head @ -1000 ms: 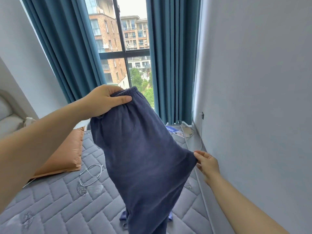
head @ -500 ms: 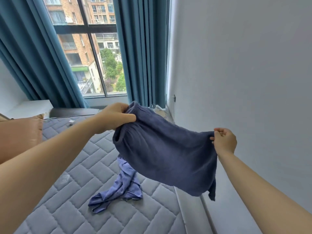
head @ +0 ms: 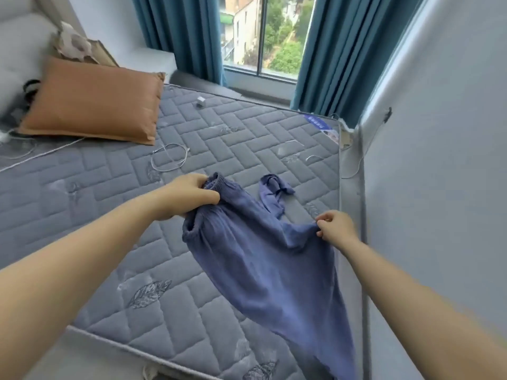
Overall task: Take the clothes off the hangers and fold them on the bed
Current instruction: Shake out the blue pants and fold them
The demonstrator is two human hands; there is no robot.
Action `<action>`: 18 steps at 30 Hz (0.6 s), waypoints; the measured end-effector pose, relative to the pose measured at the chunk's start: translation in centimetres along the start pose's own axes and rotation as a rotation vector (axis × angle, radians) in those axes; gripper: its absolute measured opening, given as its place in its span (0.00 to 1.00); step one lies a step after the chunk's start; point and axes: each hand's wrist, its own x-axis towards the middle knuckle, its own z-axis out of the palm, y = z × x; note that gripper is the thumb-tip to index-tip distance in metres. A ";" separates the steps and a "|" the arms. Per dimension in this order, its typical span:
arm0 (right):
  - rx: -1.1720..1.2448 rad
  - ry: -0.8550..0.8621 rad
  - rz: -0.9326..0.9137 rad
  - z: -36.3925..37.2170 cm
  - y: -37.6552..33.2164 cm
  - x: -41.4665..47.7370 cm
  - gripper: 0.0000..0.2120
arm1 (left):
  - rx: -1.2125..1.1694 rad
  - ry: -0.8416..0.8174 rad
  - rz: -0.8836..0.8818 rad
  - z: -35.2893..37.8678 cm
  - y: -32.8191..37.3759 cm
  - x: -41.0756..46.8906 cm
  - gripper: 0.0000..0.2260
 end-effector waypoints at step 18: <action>-0.147 -0.286 0.058 40.9 -7.4 4.8 0.14 | 0.110 0.253 -0.542 -7.4 -48.4 2.4 0.06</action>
